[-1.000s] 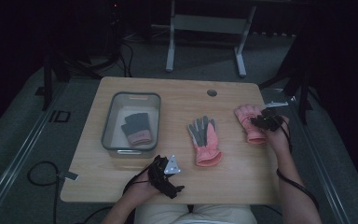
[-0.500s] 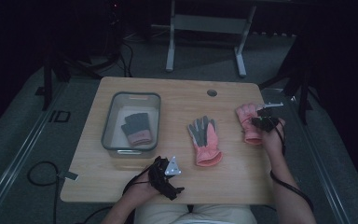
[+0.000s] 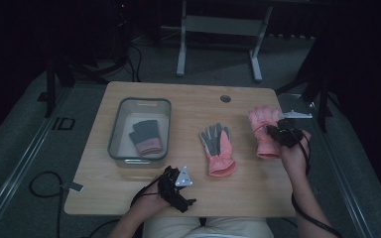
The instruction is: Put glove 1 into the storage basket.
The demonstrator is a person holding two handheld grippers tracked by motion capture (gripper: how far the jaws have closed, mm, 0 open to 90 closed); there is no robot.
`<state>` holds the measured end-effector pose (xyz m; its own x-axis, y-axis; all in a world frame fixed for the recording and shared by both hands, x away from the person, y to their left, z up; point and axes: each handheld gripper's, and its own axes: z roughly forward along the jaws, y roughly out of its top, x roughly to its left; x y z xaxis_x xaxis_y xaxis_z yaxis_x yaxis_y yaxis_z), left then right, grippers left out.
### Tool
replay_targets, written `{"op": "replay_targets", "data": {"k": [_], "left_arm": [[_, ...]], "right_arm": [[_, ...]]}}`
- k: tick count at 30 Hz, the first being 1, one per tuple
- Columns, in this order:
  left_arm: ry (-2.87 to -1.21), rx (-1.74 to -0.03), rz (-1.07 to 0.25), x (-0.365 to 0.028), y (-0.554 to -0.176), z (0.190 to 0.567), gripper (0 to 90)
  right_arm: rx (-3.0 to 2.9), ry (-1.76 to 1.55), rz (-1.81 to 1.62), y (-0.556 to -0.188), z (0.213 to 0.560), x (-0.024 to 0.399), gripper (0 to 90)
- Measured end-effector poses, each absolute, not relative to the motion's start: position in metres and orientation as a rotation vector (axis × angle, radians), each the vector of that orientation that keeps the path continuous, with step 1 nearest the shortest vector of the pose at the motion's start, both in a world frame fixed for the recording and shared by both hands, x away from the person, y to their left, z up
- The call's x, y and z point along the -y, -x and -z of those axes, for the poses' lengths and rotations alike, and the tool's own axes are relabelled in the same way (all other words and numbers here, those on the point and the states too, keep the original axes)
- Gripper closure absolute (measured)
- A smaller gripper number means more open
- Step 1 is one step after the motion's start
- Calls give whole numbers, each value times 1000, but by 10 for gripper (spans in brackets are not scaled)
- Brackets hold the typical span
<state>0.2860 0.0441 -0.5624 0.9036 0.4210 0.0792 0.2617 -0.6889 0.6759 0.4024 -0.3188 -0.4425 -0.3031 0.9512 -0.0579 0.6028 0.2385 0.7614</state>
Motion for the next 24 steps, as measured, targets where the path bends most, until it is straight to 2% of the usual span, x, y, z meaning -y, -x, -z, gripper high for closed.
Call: {"op": "replay_targets", "data": {"k": [5, 9, 11, 24], "left_arm": [[-2363, -485, -298, -44, -286, 562, 18], [-2370, -482, -303, -44, -286, 562, 18], [-2366, -482, -301, -44, -286, 562, 18], [-2367, -475, -299, -45, -286, 563, 18]], "right_arm": [[-1965, -1421, -905, -374, 438, 315, 868], [-1963, -1448, -912, -364, 447, 313, 868], [-1992, -1451, -902, -358, 462, 310, 867], [-2051, -1502, -839, -384, 507, 311, 861]]}}
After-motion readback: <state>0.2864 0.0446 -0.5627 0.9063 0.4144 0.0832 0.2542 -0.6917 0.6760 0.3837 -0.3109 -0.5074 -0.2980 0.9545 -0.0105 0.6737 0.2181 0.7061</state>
